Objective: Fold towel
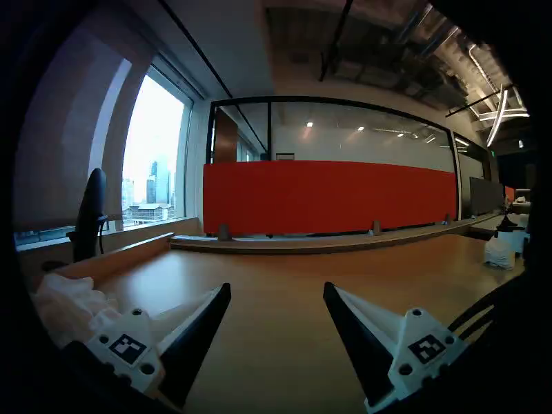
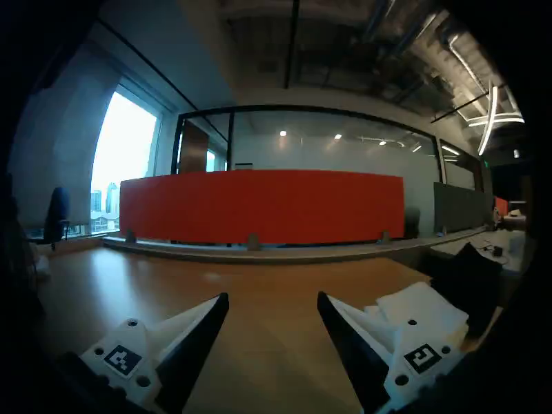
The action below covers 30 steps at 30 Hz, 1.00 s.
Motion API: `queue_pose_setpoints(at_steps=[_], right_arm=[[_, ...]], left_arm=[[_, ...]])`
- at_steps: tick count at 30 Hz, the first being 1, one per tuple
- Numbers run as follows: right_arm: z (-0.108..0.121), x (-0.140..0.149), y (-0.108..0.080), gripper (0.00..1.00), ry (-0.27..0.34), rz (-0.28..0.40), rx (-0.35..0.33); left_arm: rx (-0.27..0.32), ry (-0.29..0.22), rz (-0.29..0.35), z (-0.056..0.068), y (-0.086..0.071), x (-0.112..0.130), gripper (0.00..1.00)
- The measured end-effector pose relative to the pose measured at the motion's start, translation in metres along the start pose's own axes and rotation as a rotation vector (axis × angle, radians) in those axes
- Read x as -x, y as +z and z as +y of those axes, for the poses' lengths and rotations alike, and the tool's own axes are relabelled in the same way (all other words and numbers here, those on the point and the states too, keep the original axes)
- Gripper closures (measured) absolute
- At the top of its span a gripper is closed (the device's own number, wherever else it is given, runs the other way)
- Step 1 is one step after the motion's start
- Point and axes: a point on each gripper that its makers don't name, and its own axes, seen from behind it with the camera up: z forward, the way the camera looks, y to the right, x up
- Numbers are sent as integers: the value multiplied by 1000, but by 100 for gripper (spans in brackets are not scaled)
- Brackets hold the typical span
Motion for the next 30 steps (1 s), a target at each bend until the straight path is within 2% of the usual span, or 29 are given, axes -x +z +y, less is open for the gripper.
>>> queue_pose_setpoints(at_steps=[30], right_arm=[[0, 0, -1, 1, 0, 0, 0]], left_arm=[[0, 0, -2, -2, -3, -6, 0]])
